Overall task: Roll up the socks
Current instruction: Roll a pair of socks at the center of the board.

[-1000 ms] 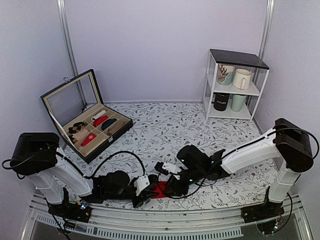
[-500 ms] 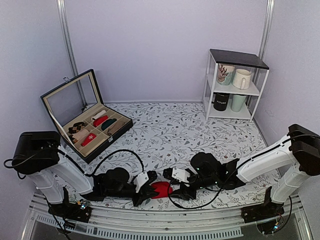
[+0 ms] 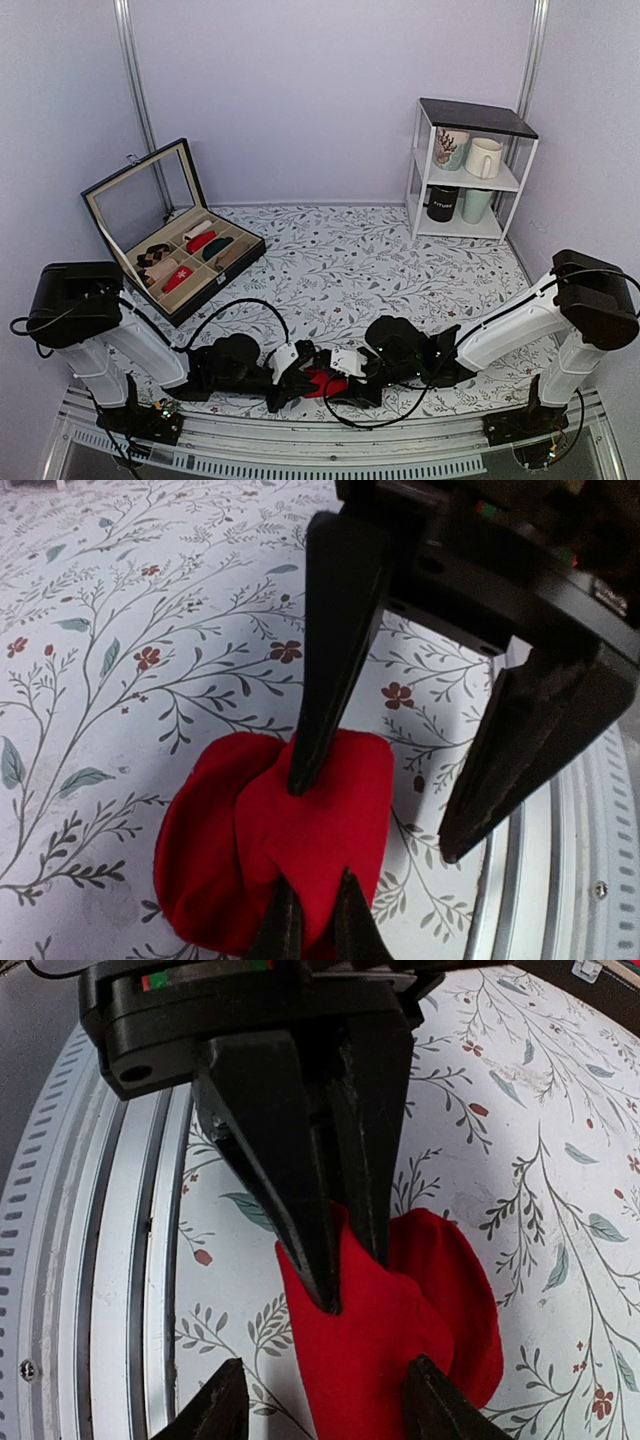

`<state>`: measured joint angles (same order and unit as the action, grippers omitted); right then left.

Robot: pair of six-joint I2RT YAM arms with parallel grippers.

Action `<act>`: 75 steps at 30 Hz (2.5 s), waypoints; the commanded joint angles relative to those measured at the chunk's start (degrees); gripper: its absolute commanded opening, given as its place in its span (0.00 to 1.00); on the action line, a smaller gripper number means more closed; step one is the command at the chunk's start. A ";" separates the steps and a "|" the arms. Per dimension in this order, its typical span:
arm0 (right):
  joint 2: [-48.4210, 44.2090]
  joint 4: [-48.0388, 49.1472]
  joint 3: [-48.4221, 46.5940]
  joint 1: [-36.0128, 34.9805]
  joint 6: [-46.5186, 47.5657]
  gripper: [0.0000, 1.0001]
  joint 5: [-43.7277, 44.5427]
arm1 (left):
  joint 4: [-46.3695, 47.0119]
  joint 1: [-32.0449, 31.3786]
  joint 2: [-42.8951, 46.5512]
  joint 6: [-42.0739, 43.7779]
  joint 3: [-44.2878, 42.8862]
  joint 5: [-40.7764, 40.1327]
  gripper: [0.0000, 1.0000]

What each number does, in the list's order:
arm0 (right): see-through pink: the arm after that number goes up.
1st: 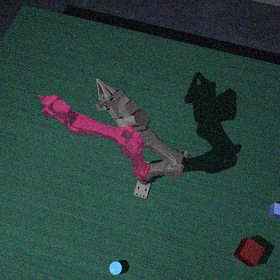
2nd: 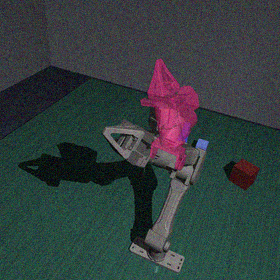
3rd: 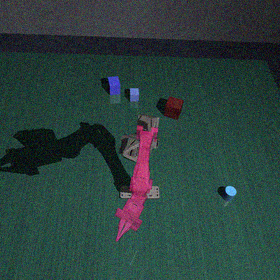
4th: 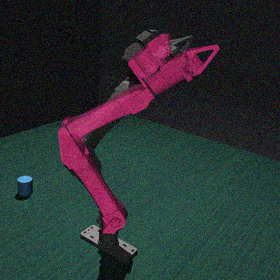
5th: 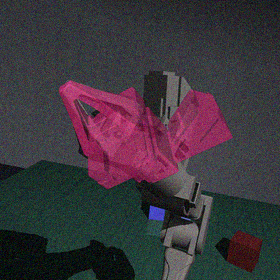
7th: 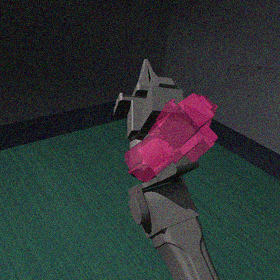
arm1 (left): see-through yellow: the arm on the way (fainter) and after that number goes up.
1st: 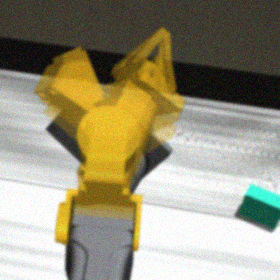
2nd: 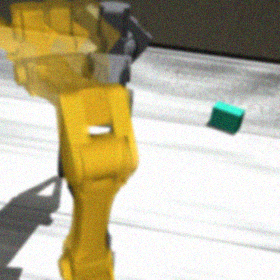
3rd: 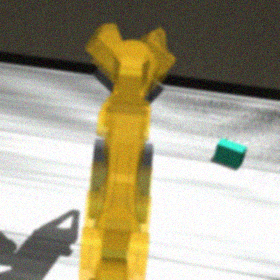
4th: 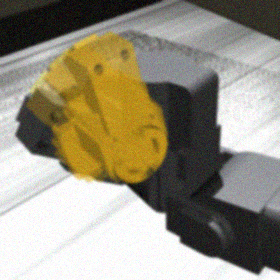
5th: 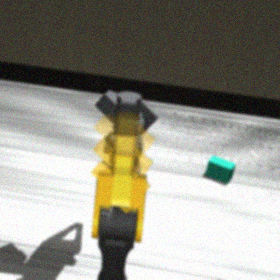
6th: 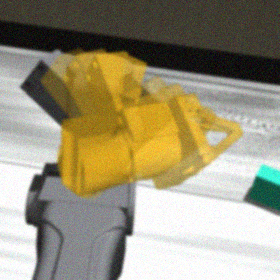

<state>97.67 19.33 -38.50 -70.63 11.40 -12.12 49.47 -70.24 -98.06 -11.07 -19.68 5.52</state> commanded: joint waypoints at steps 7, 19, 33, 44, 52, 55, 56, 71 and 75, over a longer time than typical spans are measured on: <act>5.44 -2.39 -1.91 -0.43 -2.32 0.35 2.61 | -8.39 0.41 -2.84 -0.36 1.19 3.42 0.00; 6.34 -2.24 0.88 -0.39 -3.78 0.39 3.55 | -7.40 0.98 -4.00 -0.38 0.68 6.24 0.00; 7.34 -15.34 -2.54 3.39 -7.74 0.18 -9.42 | -11.36 -0.11 13.95 7.23 3.21 -2.88 0.98; 13.87 -36.29 -14.98 9.46 -8.74 0.18 -21.23 | -12.95 -5.04 19.02 15.02 2.95 -10.55 0.99; 18.50 -40.87 -18.66 11.02 -11.04 0.18 -22.88 | -9.44 -5.34 13.64 19.23 1.64 -11.09 0.95; 19.23 -42.53 -19.66 11.69 -12.41 0.18 -23.71 | -10.88 -5.79 10.67 20.16 -0.74 -10.78 0.90; 19.47 -43.06 -20.11 11.80 -13.04 0.18 -23.63 | -11.46 -6.13 10.01 20.40 -1.45 -10.92 0.88; 21.85 -46.54 -22.75 12.63 -15.52 0.18 -24.25 | -9.51 -8.75 6.64 19.18 -1.34 -14.83 0.66; 22.13 -47.08 -23.00 12.67 -15.58 0.18 -24.66 | -7.64 -8.76 4.72 19.49 -1.55 -16.23 0.63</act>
<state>114.02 -16.05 -64.75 -57.56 -3.16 -43.94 38.92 -78.39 -91.39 8.80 -21.58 -8.99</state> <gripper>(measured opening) 0.183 0.633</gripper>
